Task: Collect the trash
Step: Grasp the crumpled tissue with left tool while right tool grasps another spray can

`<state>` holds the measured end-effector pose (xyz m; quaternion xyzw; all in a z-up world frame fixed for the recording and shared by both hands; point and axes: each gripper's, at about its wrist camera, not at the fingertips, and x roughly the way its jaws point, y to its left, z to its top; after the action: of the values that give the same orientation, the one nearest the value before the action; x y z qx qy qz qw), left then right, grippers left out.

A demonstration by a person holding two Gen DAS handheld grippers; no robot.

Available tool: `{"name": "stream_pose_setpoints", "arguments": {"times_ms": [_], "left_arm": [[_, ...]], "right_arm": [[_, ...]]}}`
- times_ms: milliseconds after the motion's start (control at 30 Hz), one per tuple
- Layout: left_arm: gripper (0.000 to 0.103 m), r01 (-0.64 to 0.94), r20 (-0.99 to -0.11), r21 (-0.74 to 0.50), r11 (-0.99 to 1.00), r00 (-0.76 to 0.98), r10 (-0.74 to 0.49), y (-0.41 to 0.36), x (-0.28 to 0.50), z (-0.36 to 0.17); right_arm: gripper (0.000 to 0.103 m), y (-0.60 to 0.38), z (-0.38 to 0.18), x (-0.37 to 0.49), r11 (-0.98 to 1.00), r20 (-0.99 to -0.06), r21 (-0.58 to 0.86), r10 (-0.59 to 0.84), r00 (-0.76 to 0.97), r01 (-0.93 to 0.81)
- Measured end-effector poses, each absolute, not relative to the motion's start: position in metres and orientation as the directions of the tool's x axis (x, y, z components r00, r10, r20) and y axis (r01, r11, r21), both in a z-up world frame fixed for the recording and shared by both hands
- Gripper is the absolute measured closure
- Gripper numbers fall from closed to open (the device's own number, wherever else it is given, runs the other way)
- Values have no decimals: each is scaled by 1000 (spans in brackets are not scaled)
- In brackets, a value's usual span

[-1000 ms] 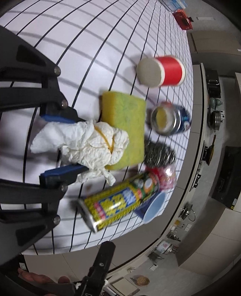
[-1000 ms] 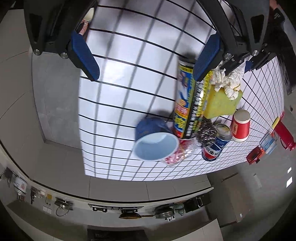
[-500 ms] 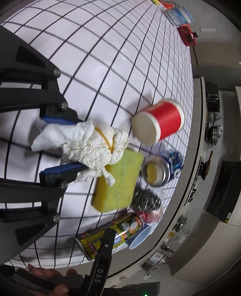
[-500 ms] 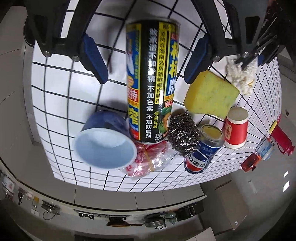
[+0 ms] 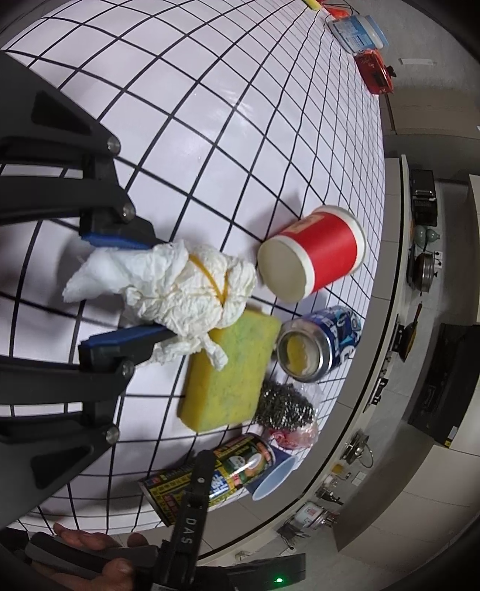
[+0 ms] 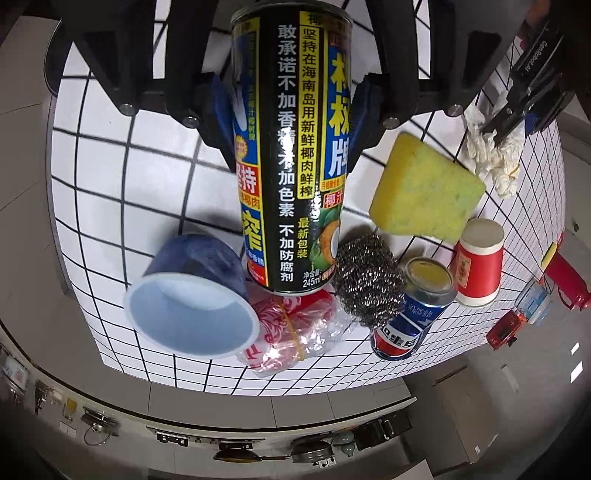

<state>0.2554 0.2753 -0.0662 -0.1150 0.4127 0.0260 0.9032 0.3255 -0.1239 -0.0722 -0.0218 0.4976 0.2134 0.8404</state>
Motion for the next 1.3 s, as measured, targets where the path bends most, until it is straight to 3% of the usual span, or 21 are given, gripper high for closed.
{"name": "stream_pose_setpoints", "arguments": {"times_ms": [533,1300], "left_arm": [[66,-98,-732,-179,979,678,-66,233,241,-52],[66,36,-706,-173,984,693,-149,119,217,-35]], "right_arm": [[48,-159,-46,281,894,-811,182,372,451,-410],[48,-305,-23,236,938,-788,179,318,527,-298]]}}
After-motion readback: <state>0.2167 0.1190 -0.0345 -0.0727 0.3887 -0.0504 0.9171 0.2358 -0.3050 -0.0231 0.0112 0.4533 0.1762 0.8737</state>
